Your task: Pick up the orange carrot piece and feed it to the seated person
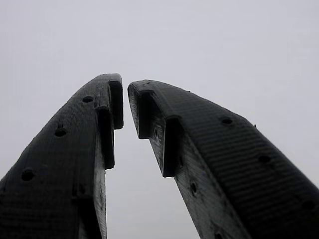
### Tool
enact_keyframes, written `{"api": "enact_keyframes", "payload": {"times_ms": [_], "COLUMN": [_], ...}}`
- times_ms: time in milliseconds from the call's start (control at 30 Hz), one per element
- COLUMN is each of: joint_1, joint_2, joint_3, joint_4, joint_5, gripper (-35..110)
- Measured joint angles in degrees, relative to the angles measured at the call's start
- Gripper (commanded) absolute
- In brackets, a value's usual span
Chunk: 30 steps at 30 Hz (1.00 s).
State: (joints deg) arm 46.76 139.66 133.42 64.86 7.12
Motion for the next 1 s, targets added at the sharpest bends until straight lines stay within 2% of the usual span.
{"api": "enact_keyframes", "payload": {"times_ms": [200,500,1000], "joint_1": [3.4,7.6,22.8], "joint_2": [-4.3,-14.1,-29.1], "joint_3": [-1.1,-11.4,-21.9], "joint_4": [0.0,0.0,0.0], "joint_5": [0.0,-0.7,-21.4], "gripper": [-2,-2,-2]}}
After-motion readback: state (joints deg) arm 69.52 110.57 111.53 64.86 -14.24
